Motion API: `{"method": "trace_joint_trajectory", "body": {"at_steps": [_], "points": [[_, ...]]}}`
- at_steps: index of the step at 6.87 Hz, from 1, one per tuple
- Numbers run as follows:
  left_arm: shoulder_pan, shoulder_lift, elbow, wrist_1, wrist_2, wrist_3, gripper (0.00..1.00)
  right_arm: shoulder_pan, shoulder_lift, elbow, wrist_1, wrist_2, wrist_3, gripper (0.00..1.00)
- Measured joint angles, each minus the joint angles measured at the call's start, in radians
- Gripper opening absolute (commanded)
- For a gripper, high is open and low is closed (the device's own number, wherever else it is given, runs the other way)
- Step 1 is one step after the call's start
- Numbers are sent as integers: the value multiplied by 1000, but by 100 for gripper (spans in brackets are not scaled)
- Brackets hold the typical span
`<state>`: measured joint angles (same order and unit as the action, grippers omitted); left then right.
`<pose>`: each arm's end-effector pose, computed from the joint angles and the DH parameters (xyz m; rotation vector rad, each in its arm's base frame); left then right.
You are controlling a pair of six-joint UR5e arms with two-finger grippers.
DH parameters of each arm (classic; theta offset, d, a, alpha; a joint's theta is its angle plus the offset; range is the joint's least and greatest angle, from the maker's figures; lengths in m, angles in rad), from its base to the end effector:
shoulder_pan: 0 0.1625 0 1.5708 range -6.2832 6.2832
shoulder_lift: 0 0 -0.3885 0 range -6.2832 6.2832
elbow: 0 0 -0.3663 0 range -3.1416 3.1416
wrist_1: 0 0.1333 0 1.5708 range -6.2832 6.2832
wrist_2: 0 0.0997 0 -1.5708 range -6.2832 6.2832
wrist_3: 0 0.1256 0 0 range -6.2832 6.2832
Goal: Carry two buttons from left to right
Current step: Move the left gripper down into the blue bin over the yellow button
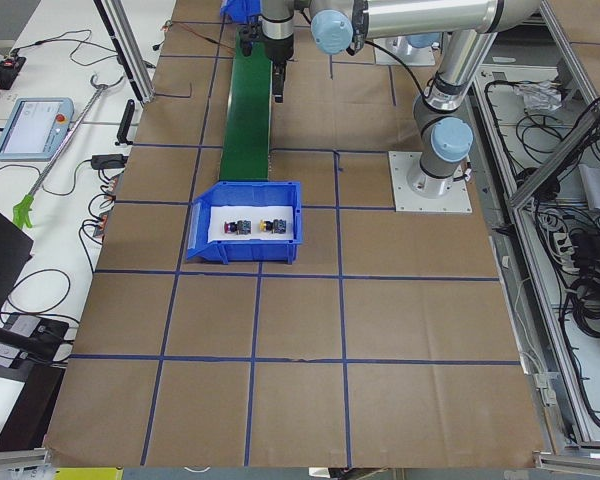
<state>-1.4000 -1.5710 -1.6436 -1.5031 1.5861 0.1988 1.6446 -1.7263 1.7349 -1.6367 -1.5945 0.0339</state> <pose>-0.0505 -0.4800 0.3982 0.0438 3.1272 0.0126 0.1604 -0.4021 0.4235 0.0612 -3.1191 0.0913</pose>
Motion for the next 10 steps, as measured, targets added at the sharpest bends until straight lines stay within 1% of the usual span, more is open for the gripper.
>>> {"method": "trace_joint_trajectory", "body": {"at_steps": [3, 5, 7, 10], "points": [[261, -11, -5, 0, 0, 256, 100, 1, 1, 1, 0, 1, 1, 100], [397, -37, -31, 36, 0, 398, 100, 1, 1, 1, 0, 0, 1, 100], [450, -74, -88, 161, -2, 451, 100, 1, 3, 1, 0, 0, 1, 100], [456, -132, -195, 359, -10, 458, 100, -1, 5, -1, -3, 0, 1, 100]]}}
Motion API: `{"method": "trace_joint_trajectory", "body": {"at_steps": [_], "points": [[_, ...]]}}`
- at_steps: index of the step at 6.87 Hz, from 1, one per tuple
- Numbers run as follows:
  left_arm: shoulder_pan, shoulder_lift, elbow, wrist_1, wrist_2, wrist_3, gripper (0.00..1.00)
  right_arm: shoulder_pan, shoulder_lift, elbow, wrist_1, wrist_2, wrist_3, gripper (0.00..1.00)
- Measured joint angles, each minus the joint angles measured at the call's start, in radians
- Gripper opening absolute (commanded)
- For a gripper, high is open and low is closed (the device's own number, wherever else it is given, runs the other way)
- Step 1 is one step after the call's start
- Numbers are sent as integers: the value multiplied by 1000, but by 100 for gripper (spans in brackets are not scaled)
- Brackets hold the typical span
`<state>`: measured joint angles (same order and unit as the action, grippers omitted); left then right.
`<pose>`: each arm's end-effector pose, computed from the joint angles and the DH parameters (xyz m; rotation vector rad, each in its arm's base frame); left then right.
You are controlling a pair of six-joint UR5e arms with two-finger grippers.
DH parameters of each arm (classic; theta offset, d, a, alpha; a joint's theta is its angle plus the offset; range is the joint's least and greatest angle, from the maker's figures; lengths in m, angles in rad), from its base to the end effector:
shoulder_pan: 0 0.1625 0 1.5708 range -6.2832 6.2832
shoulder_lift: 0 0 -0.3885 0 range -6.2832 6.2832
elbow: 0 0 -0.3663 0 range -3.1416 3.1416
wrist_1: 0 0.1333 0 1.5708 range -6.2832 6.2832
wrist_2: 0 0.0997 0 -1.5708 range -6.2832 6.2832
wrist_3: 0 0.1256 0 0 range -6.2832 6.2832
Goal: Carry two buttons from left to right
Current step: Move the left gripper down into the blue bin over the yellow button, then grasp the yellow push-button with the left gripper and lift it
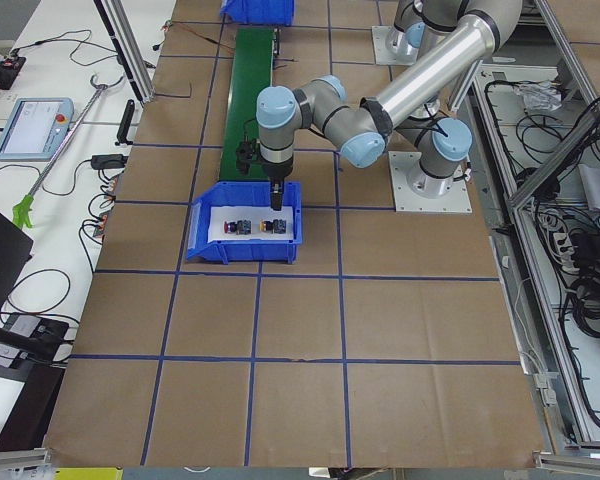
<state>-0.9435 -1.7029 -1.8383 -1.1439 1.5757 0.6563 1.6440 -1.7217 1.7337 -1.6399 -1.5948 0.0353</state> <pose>0.1812 -0.4760 0.2823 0.0452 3.1209 -0.0295 0.1603 -0.4039 0.4225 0.0580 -3.1189 0.0910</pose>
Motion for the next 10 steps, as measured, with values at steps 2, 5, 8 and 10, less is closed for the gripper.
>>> {"method": "trace_joint_trajectory", "body": {"at_steps": [2, 5, 8, 10], "points": [[1, -42, -43, 86, -8, 0, 100, -1, 0, 0, -1, 0, 0, 100], [3, -102, -106, 229, -22, -1, 100, -1, 2, 2, 0, -1, 0, 100], [11, -166, -121, 302, -22, -2, 100, -2, 2, 3, 1, -1, 0, 100], [12, -194, -122, 333, -22, -4, 89, -3, 2, 3, 2, 0, 0, 100]]}}
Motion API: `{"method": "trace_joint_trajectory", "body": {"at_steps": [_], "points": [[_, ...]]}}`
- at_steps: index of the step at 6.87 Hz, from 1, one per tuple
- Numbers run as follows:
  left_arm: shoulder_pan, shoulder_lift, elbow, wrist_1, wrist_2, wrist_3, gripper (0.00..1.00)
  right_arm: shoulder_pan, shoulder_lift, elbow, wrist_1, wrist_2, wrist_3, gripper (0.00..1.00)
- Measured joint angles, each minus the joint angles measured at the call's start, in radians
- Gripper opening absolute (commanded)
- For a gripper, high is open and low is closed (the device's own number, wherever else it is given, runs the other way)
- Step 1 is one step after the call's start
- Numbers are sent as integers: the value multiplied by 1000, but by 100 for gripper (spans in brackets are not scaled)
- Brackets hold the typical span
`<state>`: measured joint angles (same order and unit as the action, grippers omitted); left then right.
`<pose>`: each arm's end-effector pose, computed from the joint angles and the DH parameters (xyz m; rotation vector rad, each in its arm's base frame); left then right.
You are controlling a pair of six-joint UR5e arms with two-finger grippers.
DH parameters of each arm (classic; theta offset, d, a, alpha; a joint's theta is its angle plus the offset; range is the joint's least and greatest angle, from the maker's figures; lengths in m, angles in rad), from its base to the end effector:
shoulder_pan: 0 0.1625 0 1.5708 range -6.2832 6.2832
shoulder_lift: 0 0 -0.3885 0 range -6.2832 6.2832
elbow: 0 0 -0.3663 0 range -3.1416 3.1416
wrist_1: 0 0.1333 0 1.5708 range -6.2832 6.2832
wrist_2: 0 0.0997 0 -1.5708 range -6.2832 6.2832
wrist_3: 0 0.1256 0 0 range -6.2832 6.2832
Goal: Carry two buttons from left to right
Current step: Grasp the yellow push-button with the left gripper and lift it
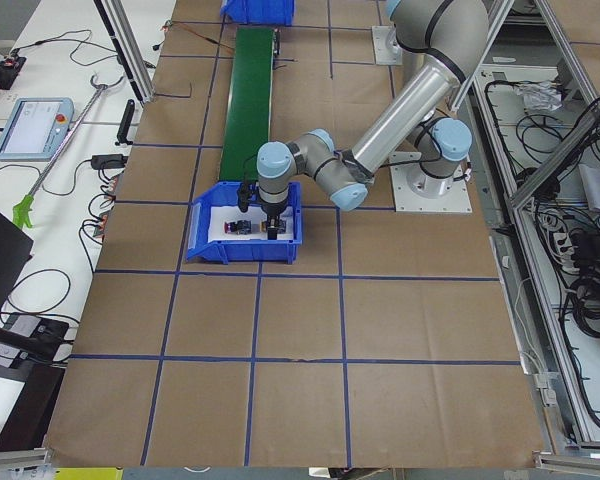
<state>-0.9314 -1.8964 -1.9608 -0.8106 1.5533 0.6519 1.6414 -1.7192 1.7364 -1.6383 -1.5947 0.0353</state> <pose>0.1932 -0.4868 0.1693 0.0202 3.1278 -0.0722 0.1592 -0.4045 0.4200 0.0541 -3.1189 0.0803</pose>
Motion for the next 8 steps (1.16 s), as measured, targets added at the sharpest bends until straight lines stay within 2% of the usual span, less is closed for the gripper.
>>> {"method": "trace_joint_trajectory", "body": {"at_steps": [3, 4, 6, 8], "points": [[-2, -7, -1, -11, 4, -11, 18, 0, 0, 0, -1, 0, 0, 100], [-2, -6, 0, -36, 5, -23, 3, 0, 0, 0, -1, 1, 0, 100], [-1, 5, 12, -77, 7, -33, 1, 0, 0, 0, -2, 0, 0, 100], [-3, 67, 77, -175, 10, -31, 1, 0, 0, 1, -2, 0, 0, 100]]}}
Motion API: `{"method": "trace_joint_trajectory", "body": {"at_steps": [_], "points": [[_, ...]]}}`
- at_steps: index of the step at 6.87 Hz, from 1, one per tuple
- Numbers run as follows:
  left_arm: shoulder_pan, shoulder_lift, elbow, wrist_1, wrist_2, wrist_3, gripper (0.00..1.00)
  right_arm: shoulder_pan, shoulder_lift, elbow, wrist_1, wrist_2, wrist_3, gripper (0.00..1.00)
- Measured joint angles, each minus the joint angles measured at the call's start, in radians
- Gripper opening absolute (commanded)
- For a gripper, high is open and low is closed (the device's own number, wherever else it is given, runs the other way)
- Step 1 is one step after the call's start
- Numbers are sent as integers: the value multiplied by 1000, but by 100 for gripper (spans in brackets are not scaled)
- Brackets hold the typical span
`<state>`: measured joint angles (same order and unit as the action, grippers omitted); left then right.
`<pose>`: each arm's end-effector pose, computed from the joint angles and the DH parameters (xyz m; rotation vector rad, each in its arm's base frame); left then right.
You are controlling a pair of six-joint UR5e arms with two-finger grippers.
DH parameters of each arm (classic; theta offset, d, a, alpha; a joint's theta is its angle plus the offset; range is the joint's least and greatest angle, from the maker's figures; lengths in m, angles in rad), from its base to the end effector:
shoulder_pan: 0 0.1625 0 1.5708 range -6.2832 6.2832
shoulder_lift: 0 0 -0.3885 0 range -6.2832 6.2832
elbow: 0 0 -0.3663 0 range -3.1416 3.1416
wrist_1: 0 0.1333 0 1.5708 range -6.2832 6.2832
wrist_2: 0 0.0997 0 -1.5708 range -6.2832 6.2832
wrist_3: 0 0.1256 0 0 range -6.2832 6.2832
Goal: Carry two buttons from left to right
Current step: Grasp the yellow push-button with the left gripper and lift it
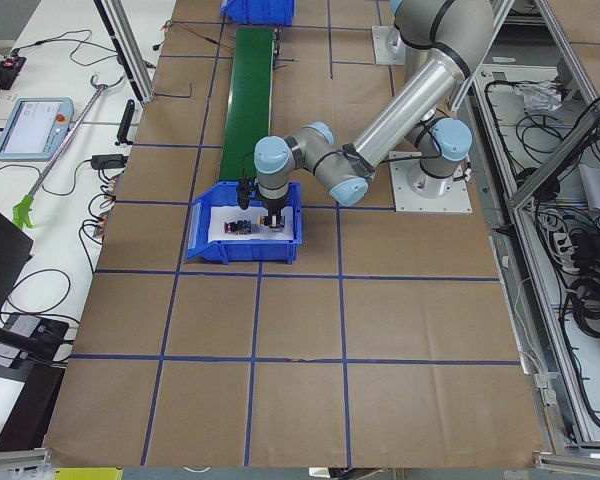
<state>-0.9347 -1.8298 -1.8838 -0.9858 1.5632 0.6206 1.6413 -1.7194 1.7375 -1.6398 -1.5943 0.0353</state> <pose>0.1943 -0.4891 0.2155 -0.0243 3.1399 -0.0235 0.1592 -0.4045 0.4198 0.0540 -3.1193 0.0812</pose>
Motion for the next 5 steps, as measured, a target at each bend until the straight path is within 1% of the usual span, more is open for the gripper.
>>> {"method": "trace_joint_trajectory", "body": {"at_steps": [2, 3, 4, 5], "points": [[-3, 60, 154, -230, 3, 2, 1, 0, 1, 0, 0, 0, 0, 100], [-7, 62, 216, -303, 5, 1, 1, 0, 1, 0, 0, 1, 0, 100], [-25, 56, 253, -334, 5, -9, 1, 0, 1, 1, 0, 0, 0, 100], [-64, 51, 268, -341, 5, -23, 1, 0, 1, 1, 1, 1, 0, 100]]}}
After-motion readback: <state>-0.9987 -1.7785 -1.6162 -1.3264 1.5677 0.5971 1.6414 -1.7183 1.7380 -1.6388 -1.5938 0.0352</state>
